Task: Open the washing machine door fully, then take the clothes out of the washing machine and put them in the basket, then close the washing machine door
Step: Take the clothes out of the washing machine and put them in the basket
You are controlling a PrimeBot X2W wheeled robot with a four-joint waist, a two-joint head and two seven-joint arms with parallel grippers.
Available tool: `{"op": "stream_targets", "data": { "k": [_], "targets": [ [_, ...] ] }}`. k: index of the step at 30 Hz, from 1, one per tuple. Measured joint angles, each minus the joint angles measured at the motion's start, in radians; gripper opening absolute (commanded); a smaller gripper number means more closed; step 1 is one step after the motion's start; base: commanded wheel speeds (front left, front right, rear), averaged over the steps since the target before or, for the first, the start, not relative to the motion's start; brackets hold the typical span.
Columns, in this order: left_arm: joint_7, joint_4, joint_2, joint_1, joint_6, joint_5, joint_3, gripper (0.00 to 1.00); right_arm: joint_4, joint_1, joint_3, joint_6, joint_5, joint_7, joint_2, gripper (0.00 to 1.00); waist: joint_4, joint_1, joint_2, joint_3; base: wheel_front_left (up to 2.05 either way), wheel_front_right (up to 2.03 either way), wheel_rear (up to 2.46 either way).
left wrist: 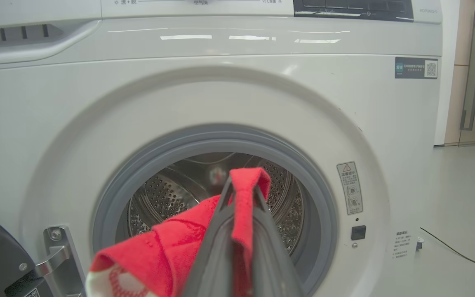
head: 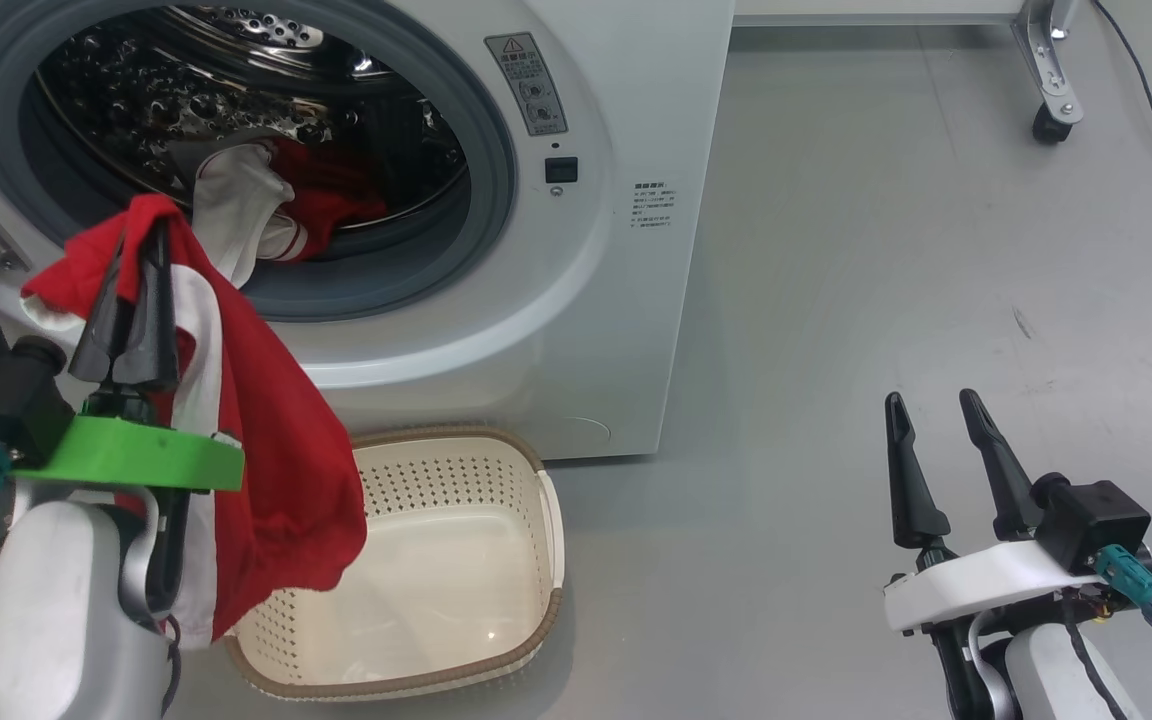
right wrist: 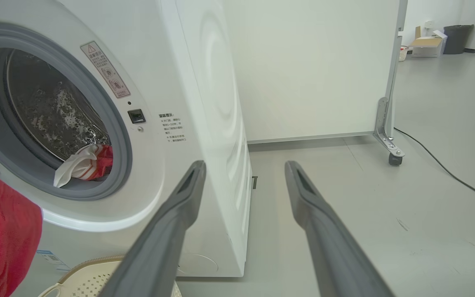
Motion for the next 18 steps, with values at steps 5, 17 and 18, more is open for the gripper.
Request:
{"op": "stream_targets", "data": {
  "k": [5, 17, 18],
  "targets": [
    [0.0, 0.016, -0.002, 0.052, 0.0, 0.0, -0.027, 0.0, 0.0, 0.001, 0.003, 0.0, 0.0, 0.0, 0.0, 1.0, -0.003, 0.0, 0.0, 0.002, 0.0, 0.0, 0.0],
    [0.0, 0.108, 0.004, 0.139, 0.0, -0.011, -0.099, 0.0, -0.025, 0.0, 0.017, 0.0, 0.0, 0.0, 0.0, 1.0, -0.019, 0.0, 0.0, 0.065, 0.0, 0.0, 0.0],
    [0.0, 0.114, 0.005, 0.138, 0.0, -0.011, -0.102, 0.0, -0.026, 0.0, 0.017, 0.0, 0.0, 0.0, 0.0, 1.0, -0.021, 0.0, 0.0, 0.073, 0.0, 0.0, 0.0]
  ]
}}
